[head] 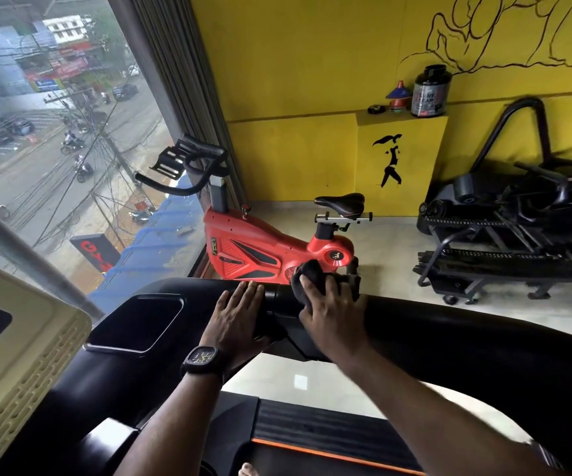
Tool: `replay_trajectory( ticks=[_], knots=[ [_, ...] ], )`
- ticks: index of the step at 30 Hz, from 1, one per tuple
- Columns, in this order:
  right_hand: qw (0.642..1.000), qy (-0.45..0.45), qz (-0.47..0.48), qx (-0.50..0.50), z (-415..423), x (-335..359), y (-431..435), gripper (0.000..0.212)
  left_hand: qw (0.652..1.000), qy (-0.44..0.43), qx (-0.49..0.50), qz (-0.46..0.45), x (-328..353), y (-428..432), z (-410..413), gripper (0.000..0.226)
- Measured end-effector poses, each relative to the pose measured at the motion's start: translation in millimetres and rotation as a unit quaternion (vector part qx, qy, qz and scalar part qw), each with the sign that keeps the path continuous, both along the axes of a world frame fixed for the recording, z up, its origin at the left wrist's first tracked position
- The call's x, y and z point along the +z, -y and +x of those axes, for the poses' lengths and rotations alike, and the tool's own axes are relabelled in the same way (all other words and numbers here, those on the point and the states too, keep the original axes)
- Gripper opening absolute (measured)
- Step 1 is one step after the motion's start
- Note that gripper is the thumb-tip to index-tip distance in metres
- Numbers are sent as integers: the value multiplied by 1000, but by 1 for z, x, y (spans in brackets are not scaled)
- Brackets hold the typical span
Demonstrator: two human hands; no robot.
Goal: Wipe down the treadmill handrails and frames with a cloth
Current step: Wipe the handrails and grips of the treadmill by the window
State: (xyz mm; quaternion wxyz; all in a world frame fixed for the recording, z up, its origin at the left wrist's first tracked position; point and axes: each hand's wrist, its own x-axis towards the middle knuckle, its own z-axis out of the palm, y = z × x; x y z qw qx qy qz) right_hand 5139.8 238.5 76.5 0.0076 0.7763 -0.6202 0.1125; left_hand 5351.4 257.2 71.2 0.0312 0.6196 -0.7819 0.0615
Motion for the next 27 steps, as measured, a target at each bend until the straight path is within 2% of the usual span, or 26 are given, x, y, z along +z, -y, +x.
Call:
replay_trajectory(
  ticks=[2,4,6,8,11,15,18,20,23,27],
  knots=[
    [999,-29,-8,25,4,-5,-10,66,1000,5,-6,-3,1,0,-1,98],
    [997,-31,-34,65,-1,-1,-1,62,1000,9,-8,-3,1,0,0,97],
    [997,-22,11,71,-14,10,14,59,1000,8,-8,-4,1,0,-1,97],
    [998,1,60,30,-21,17,27,59,1000,7,-9,-1,1,-1,-2,96],
    [1000,14,9,-11,-13,5,5,62,1000,11,-9,6,1,-2,-2,96],
    [998,1,-37,55,-10,-9,-9,58,1000,12,-10,11,1,0,-1,96],
    [997,6,29,71,-17,6,23,56,1000,10,-18,11,2,-2,-2,92],
    [998,14,45,31,-20,11,38,55,999,15,-29,5,2,-3,-3,89],
    [999,29,-25,-19,-14,-3,10,50,999,13,-40,4,0,-4,-3,89],
    [997,17,-59,39,-7,-13,-8,50,999,4,-46,10,0,-2,-3,94]
  ],
)
